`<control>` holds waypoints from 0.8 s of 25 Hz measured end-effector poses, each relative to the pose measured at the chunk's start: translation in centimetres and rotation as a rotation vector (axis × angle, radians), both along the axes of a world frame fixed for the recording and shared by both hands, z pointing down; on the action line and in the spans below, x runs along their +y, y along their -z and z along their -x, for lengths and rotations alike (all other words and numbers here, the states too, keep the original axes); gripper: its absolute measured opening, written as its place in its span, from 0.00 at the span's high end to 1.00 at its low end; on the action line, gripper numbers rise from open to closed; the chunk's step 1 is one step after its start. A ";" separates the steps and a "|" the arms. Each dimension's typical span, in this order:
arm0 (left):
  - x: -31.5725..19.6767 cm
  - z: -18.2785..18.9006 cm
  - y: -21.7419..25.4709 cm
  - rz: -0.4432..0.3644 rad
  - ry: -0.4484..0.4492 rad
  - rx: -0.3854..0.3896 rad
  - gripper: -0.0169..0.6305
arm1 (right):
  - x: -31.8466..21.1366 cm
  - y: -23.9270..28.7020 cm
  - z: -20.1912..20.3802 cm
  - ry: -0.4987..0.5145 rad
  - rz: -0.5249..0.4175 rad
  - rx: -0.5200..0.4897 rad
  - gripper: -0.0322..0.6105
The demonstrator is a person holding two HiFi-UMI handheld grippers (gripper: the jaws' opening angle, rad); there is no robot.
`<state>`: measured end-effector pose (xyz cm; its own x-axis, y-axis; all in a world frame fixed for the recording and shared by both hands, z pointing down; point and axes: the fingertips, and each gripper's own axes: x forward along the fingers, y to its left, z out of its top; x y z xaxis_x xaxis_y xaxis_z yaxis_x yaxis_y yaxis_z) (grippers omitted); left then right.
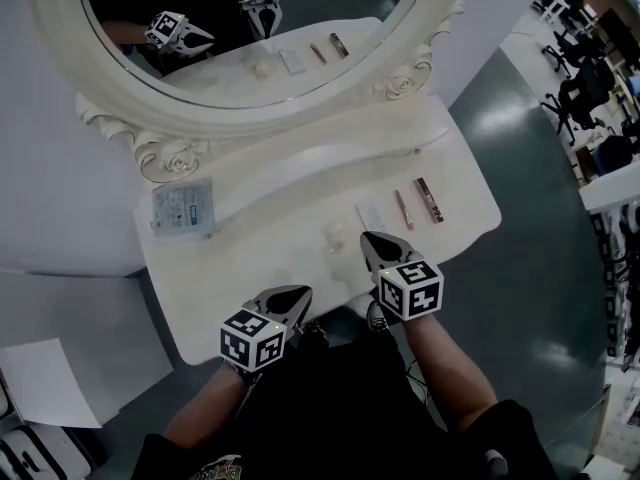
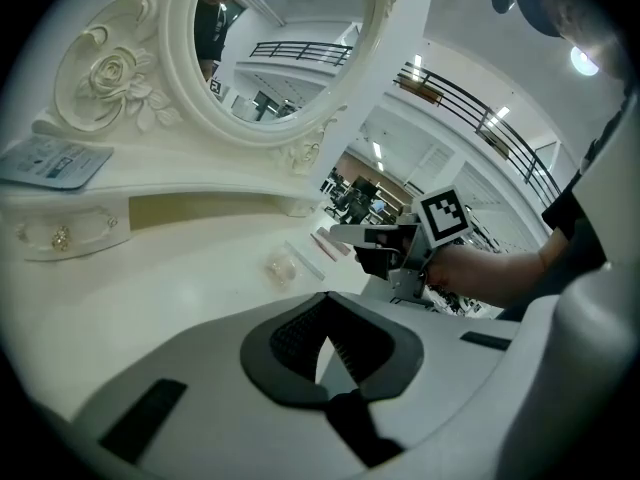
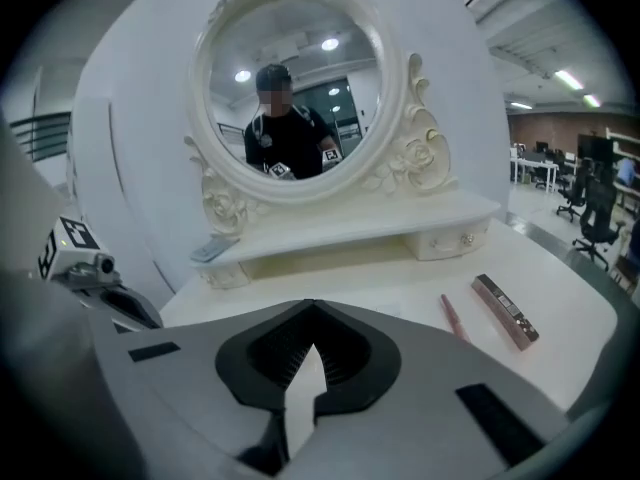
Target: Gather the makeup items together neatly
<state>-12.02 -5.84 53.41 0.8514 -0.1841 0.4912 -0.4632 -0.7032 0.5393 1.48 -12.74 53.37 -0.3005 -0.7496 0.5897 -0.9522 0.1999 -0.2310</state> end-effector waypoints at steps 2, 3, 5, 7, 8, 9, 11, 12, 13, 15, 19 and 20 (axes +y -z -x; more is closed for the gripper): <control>-0.1 -0.5 0.8 -0.014 0.006 -0.002 0.96 | 1.1 1.8 -1.2 -0.019 -0.042 -0.060 0.90; -0.2 -0.9 1.2 -0.021 0.013 -0.001 0.96 | 1.7 2.6 -1.8 -0.026 -0.056 -0.086 0.90; -0.2 -1.7 2.3 -0.034 0.034 0.005 0.96 | 3.1 4.0 -3.1 -0.033 -0.073 -0.139 0.90; 0.1 -2.8 3.4 -0.044 0.057 0.013 0.96 | 4.5 5.2 -4.2 -0.026 -0.080 -0.174 0.90; 0.3 -3.5 4.0 -0.049 0.067 0.018 0.96 | 5.1 5.7 -4.8 -0.016 -0.083 -0.183 0.90; 0.6 -4.3 4.6 -0.054 0.074 0.025 0.96 | 5.7 6.3 -5.3 -0.003 -0.087 -0.190 0.90; 1.2 -5.9 5.7 -0.069 0.082 0.037 0.96 | 6.5 7.3 -6.2 0.028 -0.098 -0.207 0.90; 1.6 -6.7 6.2 -0.077 0.084 0.042 0.96 | 6.9 7.8 -6.6 0.043 -0.103 -0.218 0.90; 2.0 -7.6 6.6 -0.084 0.085 0.044 0.96 | 7.3 8.3 -7.0 0.058 -0.108 -0.229 0.90; 2.9 -9.3 7.1 -0.094 0.087 0.047 0.96 | 8.1 9.3 -7.6 0.090 -0.120 -0.252 0.90; 4.8 -12.5 8.0 -0.120 0.097 0.041 0.96 | 9.8 11.2 -8.7 0.168 -0.150 -0.294 0.90; 5.3 -13.1 8.3 -0.128 0.103 0.040 0.96 | 10.3 11.4 -8.9 0.188 -0.152 -0.303 0.90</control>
